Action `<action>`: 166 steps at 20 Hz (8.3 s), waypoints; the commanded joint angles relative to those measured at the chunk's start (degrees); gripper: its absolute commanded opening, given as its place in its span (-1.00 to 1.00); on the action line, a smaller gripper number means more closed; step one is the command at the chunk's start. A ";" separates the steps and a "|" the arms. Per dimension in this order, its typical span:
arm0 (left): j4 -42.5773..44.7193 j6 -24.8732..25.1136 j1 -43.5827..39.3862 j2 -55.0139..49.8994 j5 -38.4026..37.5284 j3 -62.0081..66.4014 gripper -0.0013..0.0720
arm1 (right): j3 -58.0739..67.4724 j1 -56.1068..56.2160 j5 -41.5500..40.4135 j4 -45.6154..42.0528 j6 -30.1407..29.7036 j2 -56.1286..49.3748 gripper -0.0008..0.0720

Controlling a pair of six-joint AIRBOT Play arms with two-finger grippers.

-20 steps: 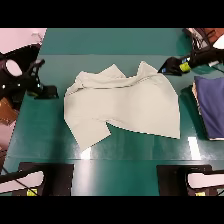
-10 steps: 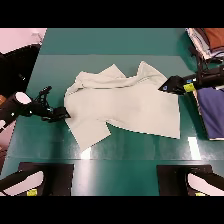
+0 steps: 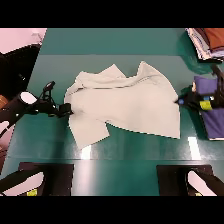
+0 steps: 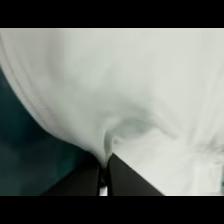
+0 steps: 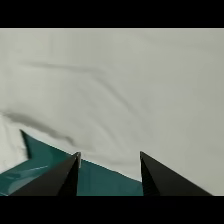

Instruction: Fold the shirts.

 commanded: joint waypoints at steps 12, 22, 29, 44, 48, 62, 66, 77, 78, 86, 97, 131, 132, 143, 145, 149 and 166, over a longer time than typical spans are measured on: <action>-0.50 0.63 -0.24 1.95 -1.92 4.35 -0.89 | -23.54 -13.38 -9.01 0.04 1.95 -9.11 0.20; 7.21 -1.36 -0.24 15.61 -6.71 11.47 -0.89 | -7.06 -1.55 -8.20 1.07 -0.59 -0.39 -0.93; 8.02 -2.21 -0.24 27.91 -12.02 43.71 -0.89 | 29.49 -0.68 -8.26 -1.95 -0.59 12.52 -0.93; 10.80 -5.64 -0.24 18.18 -19.37 67.28 -0.89 | 64.78 -0.68 16.04 -15.89 5.46 -4.13 -0.93; 10.71 -5.38 -0.24 7.45 -24.24 55.23 -0.89 | 54.82 -0.48 17.29 -15.72 5.42 -15.30 -0.93; 10.91 -3.85 0.39 -21.07 3.10 46.34 -0.89 | 59.67 6.47 0.22 -15.50 4.15 -47.36 -0.93; 11.02 -2.93 1.05 -20.98 -9.20 44.50 -0.89 | 57.70 6.47 4.00 -16.15 1.49 -46.88 -0.94; 10.32 -4.55 1.01 -20.94 -5.38 28.55 0.15 | 28.22 7.43 -8.81 -9.99 1.55 -38.45 -0.12; 10.34 -4.76 1.03 -20.76 -6.40 28.55 0.67 | 28.22 7.39 -8.20 -8.63 1.57 -38.38 0.32; 17.79 -6.82 0.46 0.76 -19.85 9.73 0.66 | 21.64 6.01 -0.85 -10.99 1.33 -23.65 0.32; -2.75 -7.72 -0.31 17.84 -10.43 -21.84 0.66 | 14.49 6.12 -5.22 -10.95 1.38 -10.78 0.25; -5.64 -3.89 -0.31 18.67 -7.13 -15.06 -0.89 | -23.82 -8.28 -12.79 -0.57 0.85 -8.13 -0.28; -4.35 -3.91 -0.31 18.67 -8.04 -14.84 -0.90 | -23.82 -6.99 -13.18 -0.66 0.85 -8.04 -0.54; 4.83 -10.88 -0.31 39.12 -34.60 -10.84 -0.90 | -10.49 -5.31 11.80 -17.05 0.72 13.92 -0.93; 4.90 -11.63 -0.31 39.45 -37.94 -7.26 -0.90 | -7.78 -5.33 14.27 -17.68 1.53 17.77 -0.93; 7.93 -9.81 -0.31 35.65 -27.61 1.18 -0.90 | -1.81 -5.07 12.28 -16.98 1.62 14.69 -0.94; 6.29 -0.87 -0.28 2.36 -1.36 5.79 0.72 | 23.98 5.05 2.25 -3.96 -2.64 -31.30 0.08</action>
